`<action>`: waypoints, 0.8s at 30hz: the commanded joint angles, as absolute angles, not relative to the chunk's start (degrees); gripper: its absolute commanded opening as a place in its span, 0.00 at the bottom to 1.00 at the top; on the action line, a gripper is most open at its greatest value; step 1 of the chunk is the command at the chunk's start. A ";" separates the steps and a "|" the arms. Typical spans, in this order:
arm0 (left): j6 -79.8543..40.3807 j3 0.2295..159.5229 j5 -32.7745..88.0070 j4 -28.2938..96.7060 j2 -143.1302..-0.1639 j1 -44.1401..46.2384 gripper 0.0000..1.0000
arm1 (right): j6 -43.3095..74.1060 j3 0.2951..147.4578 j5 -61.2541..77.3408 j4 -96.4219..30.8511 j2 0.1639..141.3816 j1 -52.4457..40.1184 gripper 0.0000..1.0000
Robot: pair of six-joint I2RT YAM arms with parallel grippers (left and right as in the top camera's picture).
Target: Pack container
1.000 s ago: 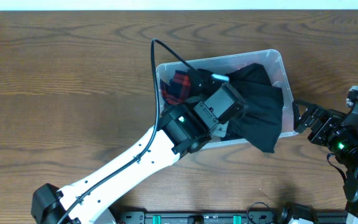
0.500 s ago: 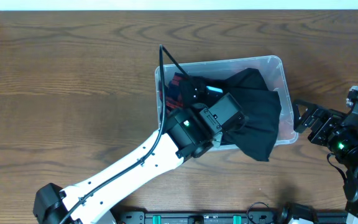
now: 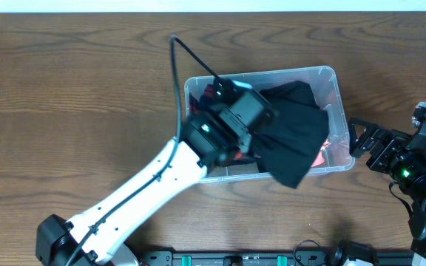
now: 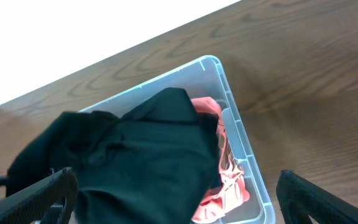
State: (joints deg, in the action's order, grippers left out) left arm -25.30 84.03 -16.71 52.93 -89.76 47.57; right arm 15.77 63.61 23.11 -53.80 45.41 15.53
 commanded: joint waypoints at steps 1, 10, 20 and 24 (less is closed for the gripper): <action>-18.85 83.79 -19.94 53.71 -89.82 42.92 0.10 | 15.84 64.07 22.90 -53.82 45.28 16.10 0.99; -18.83 81.60 -3.18 53.23 -89.82 37.47 0.13 | 15.84 64.07 22.90 -53.82 45.28 16.10 0.99; -18.79 81.10 -14.20 52.34 -89.91 34.74 0.17 | 15.81 64.07 22.90 -53.82 45.28 16.10 0.99; -18.70 81.25 -10.87 52.07 -89.78 31.14 0.17 | 15.84 64.05 22.90 -53.82 45.28 16.10 0.99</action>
